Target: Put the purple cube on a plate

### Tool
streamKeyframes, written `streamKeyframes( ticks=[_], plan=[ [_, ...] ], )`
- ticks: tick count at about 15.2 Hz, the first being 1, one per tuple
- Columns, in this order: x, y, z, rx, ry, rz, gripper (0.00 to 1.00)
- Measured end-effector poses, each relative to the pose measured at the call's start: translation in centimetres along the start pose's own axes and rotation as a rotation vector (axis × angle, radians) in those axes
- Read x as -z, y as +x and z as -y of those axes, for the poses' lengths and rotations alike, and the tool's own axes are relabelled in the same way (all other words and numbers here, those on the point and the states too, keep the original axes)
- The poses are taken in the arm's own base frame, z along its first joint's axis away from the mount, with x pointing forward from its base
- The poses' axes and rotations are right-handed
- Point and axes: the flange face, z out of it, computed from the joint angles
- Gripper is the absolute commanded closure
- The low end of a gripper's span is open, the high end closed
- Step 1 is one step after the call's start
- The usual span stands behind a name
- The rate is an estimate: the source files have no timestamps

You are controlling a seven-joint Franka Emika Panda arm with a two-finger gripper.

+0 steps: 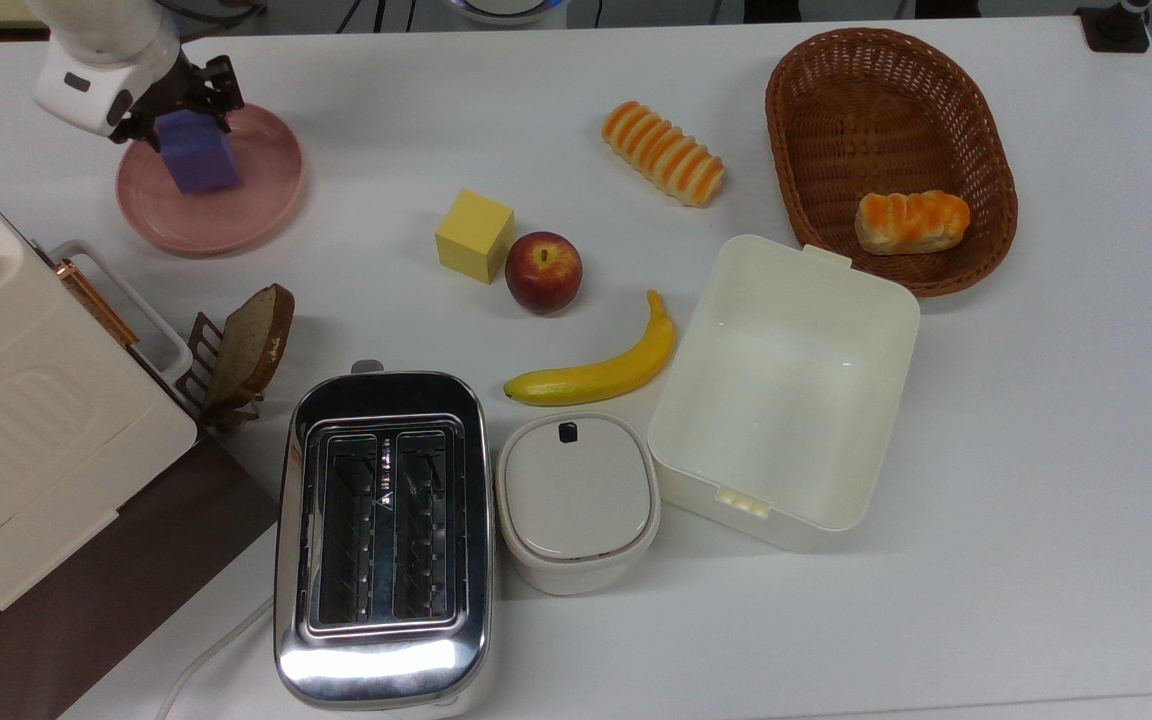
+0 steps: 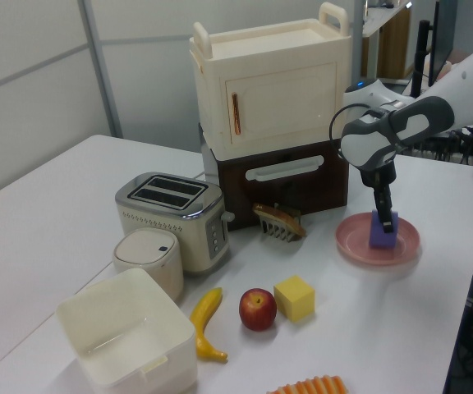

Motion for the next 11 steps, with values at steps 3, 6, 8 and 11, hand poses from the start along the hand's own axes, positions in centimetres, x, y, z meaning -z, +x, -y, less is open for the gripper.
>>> streamKeyframes(
  ticks=[3, 6, 8, 11],
  plan=[
    [1.0, -0.2, -0.4, -0.021, -0.014, -0.015, 0.0],
    [4.2, 0.2, 0.4, -0.093, -0.023, -0.024, 0.0],
    [8.3, 1.3, 2.4, -0.126, -0.001, -0.007, 0.0],
    [15.2, 3.6, 6.3, -0.213, 0.038, -0.036, 0.0]
  ],
)
